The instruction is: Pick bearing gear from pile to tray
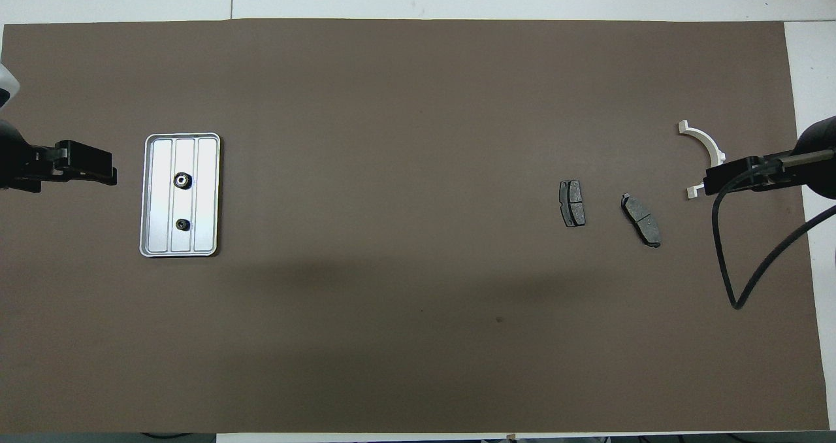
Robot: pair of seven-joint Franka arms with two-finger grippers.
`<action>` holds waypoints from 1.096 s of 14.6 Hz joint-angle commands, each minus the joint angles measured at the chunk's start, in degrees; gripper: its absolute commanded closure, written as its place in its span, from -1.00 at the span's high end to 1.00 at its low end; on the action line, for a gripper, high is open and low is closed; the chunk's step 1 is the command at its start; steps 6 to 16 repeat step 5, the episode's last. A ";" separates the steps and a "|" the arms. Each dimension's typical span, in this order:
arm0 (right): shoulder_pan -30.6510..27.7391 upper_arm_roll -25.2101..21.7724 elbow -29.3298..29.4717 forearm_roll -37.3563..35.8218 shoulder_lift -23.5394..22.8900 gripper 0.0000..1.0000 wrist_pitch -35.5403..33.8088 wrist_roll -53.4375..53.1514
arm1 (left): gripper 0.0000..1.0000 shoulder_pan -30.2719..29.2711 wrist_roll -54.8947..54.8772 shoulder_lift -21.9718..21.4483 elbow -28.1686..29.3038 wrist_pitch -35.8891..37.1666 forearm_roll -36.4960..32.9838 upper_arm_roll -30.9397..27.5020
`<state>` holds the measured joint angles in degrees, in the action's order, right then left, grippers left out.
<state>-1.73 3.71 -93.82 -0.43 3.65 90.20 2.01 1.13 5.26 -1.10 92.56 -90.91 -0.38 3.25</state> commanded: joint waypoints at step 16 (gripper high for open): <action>-0.73 0.16 -0.13 0.43 0.48 1.00 0.15 1.86 | 1.00 0.37 -0.69 -0.57 -0.45 1.62 0.82 0.09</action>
